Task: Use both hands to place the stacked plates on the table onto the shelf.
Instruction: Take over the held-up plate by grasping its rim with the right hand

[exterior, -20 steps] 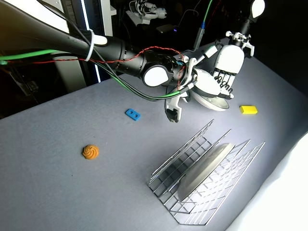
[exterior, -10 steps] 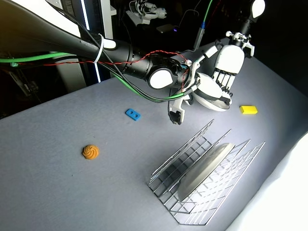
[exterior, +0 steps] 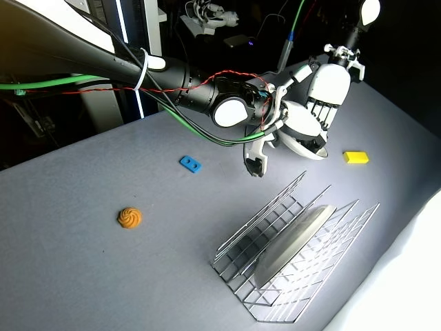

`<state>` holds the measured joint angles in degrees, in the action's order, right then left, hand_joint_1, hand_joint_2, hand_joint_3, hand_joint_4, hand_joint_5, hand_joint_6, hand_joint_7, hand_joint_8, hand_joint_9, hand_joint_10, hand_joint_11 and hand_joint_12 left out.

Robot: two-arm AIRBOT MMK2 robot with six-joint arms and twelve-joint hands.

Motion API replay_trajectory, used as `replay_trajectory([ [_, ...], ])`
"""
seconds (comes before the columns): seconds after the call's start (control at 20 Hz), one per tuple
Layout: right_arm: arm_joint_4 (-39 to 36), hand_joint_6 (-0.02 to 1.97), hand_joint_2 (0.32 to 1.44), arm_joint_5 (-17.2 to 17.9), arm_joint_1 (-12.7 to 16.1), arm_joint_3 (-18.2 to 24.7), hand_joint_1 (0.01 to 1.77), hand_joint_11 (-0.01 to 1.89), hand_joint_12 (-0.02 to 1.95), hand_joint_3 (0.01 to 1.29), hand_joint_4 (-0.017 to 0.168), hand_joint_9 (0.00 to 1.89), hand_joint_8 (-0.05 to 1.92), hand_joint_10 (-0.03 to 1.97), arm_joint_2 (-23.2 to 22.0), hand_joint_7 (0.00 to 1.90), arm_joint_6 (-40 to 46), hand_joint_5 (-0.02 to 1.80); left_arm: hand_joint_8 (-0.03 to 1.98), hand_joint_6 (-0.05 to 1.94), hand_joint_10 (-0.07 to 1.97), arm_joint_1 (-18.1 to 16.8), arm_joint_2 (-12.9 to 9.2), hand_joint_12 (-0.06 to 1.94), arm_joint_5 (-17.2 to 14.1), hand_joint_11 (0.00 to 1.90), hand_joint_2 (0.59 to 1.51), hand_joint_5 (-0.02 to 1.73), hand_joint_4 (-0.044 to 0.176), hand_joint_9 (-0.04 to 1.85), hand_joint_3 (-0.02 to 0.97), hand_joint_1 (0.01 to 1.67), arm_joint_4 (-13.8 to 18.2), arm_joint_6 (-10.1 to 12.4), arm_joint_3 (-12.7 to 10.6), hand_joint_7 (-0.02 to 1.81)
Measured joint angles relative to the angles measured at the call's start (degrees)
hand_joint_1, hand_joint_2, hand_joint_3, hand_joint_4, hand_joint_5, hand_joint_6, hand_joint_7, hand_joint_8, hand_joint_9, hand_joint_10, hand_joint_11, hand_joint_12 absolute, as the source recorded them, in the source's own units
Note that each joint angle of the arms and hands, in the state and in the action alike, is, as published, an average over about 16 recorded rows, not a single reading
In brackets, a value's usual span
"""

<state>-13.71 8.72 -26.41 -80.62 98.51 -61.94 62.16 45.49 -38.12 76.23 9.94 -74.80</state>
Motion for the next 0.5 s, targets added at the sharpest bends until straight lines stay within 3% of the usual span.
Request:
replay_trajectory([
  [0.5, 0.10, 0.32, 0.92, 2.12, 0.00, 0.62, 1.15, 0.82, 1.09, 0.02, 0.004, 1.10, 0.47, 0.15, -0.10, 0.92, 0.05, 0.90, 0.00, -0.02, -0.01, -4.39, -1.67, 0.01, 0.06, 0.02, 1.051, 0.02, -0.006, 0.01, 0.020, 0.02, 2.12, -0.02, 1.16, 0.04],
])
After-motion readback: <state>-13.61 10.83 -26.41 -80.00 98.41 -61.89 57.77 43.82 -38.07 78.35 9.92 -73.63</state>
